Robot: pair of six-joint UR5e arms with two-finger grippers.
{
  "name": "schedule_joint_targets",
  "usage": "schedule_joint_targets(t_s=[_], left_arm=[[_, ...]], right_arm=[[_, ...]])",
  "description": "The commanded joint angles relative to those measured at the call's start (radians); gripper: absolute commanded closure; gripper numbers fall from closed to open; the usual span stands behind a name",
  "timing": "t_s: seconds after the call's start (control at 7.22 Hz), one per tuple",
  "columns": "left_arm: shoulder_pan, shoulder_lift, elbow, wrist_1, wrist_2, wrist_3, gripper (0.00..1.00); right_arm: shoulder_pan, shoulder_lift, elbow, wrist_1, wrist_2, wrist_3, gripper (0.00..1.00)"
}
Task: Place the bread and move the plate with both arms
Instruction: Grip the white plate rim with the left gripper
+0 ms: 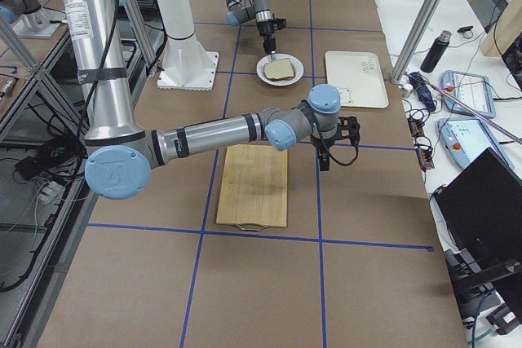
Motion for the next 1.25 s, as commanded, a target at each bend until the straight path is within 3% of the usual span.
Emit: schedule_joint_targets(t_s=[0.0,0.14,0.42,0.69,0.83,1.11], left_arm=[[-0.001,-0.001,-0.001,-0.001,0.001,-0.018,0.92],[-0.001,-0.001,-0.002,-0.001,0.0,-0.032,1.0],[-0.001,-0.003,-0.013,-0.003,0.037,-0.037,1.0],[-0.002,0.002,-0.027,-0.093,0.05,-0.044,1.0],[-0.007,-0.001,-0.028,-0.098,0.05,-0.151,1.0],[-0.066,-0.018,-0.028,-0.083,0.052,-0.182,1.0]], right_arm=[[0.0,-0.002,0.003,0.0,0.0,0.0,0.0],[0.0,-0.002,0.003,0.0,0.0,0.0,0.0],[0.0,-0.005,0.011,0.0,0.0,0.0,0.0],[0.0,-0.005,0.011,0.0,0.0,0.002,0.0],[0.0,-0.002,0.012,-0.009,0.0,0.002,0.0],[-0.001,0.0,0.012,-0.009,0.0,0.002,0.0]])
